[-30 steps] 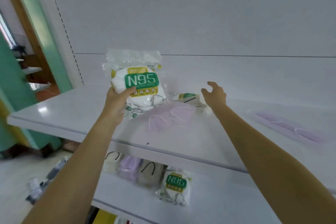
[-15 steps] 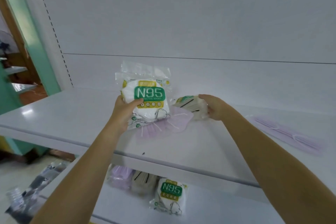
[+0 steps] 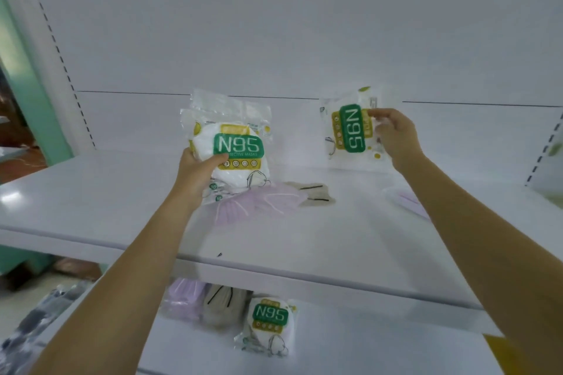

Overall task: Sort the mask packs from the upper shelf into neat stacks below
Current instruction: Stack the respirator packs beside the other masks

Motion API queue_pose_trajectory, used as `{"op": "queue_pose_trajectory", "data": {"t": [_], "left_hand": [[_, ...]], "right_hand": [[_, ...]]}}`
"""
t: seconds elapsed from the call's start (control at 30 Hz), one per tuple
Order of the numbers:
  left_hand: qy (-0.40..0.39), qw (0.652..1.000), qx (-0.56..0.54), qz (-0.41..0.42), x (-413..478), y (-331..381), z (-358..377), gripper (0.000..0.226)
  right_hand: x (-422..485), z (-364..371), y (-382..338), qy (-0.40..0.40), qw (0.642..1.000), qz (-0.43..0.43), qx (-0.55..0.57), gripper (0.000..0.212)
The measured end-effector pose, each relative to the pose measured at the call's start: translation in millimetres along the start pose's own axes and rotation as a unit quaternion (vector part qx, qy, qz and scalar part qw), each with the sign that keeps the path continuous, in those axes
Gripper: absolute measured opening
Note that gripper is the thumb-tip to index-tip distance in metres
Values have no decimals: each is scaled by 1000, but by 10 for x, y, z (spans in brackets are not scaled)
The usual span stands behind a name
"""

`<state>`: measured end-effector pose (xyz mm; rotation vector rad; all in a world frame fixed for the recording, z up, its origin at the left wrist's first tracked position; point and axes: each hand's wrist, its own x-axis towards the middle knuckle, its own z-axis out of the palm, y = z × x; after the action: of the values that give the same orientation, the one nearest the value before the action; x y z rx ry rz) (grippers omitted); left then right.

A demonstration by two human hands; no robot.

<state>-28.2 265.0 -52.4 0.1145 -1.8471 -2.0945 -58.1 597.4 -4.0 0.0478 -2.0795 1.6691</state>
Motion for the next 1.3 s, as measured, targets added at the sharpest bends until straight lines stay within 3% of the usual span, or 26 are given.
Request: {"op": "queue_pose_trajectory", "data": {"t": [0.1, 0.17, 0.27, 0.33, 0.5, 0.67, 0.73, 0.8, 0.83, 0.9, 1.0, 1.17, 1.23, 1.3], "left_hand": [[-9, 1000, -8, -4, -49, 96, 157, 49], [-35, 999, -7, -19, -119, 116, 274, 57], [-94, 995, 13, -39, -389, 109, 489, 48], [-146, 987, 29, -54, -640, 104, 604, 39], [-168, 979, -34, -108, -1083, -19, 518, 41], [-131, 991, -5, -16, -1210, -17, 306, 56], [-116, 993, -18, 4, -1239, 62, 153, 54], [-99, 995, -29, 15, -1267, 114, -68, 51], [-89, 995, -33, 18, -1295, 125, -206, 53], [-87, 995, -29, 36, -1391, 142, -519, 56], [-141, 990, -20, 20, -1651, 110, -987, 48], [-174, 977, 23, -119, -1905, -198, -1713, 28], [-162, 968, 45, -185, -1917, -408, -1972, 38], [-161, 952, 72, -251, -1961, -670, -2145, 32]], "right_hand": [[-77, -347, -393, -14, 998, -65, 2, 36], [-227, -410, -651, -96, 989, -110, -27, 34], [-510, -143, -829, -224, 942, -171, -182, 28], [-635, 112, -755, -255, 909, -210, -254, 24], [-919, 498, -454, -230, 889, -227, -325, 26], [-1184, 731, -476, -190, 884, -313, -292, 23], [-1255, 783, -567, -138, 878, -377, -263, 24], [-1385, 804, -603, -66, 884, -396, -241, 39], [-1515, 807, -598, -60, 901, -371, -218, 52], [-1895, 838, -540, -126, 948, -252, -144, 80], [-2499, 1052, -413, -243, 963, -108, -50, 101], [-3207, 1599, -254, -305, 951, 12, 42, 97], [-3460, 1762, -75, -308, 949, 50, 46, 91], [-3732, 1900, 156, -290, 950, 102, 58, 86]]}}
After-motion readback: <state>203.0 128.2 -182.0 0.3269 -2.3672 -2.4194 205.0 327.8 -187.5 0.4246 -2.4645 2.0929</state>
